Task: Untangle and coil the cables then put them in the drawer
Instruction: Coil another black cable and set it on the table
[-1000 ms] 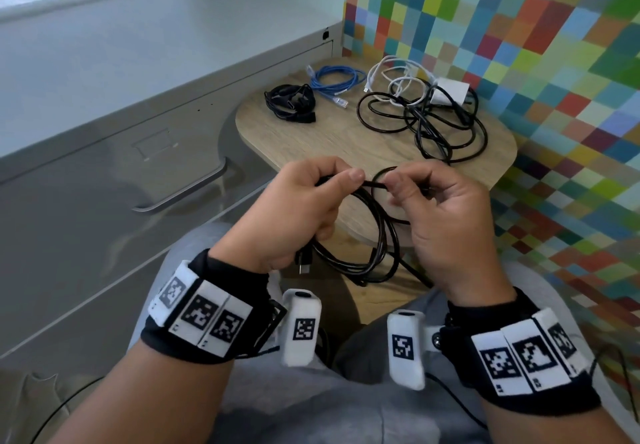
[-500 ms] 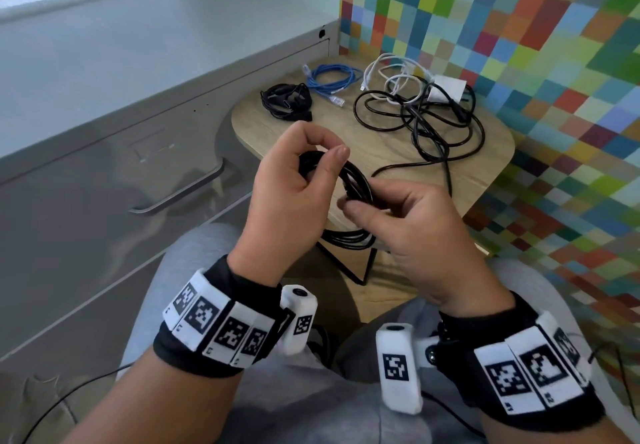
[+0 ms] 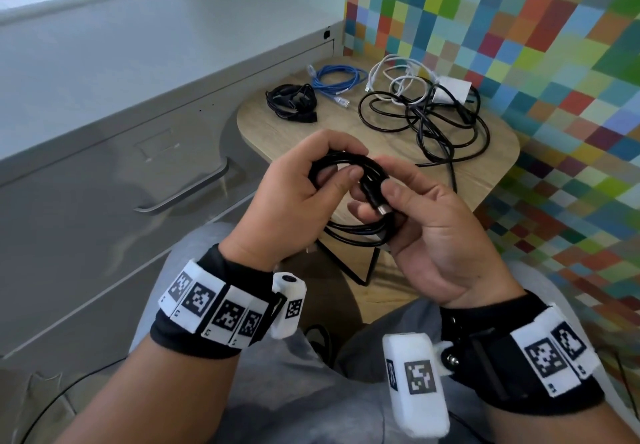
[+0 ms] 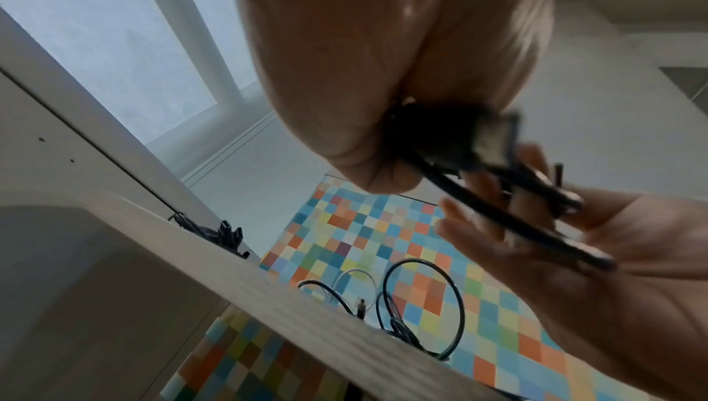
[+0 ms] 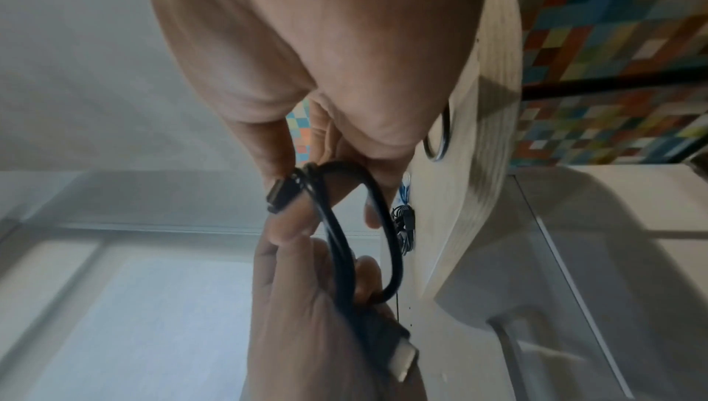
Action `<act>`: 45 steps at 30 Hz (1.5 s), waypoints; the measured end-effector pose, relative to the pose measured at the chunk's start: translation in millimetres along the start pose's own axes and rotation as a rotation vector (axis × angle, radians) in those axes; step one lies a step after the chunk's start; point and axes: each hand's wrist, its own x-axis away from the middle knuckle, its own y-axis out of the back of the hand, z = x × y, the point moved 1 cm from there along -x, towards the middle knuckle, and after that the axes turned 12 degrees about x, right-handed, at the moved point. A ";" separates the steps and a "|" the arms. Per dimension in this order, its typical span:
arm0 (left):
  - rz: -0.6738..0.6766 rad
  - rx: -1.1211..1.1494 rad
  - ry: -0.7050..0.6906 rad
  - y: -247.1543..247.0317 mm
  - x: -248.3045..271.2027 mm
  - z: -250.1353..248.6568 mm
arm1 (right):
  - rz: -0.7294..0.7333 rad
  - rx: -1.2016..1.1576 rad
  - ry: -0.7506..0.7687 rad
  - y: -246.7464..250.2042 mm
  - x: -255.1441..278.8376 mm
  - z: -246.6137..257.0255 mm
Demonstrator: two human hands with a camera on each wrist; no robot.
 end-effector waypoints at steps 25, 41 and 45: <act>-0.033 0.449 0.377 0.4 -0.6 2.4 | -0.097 0.340 -0.004 14.0 0.6 3.3; -0.003 0.673 0.593 23.2 -0.4 9.1 | -0.323 0.469 0.197 21.9 -5.6 -0.7; 0.050 0.782 0.610 13.8 1.6 9.9 | -0.356 0.542 0.235 24.0 -6.7 -3.2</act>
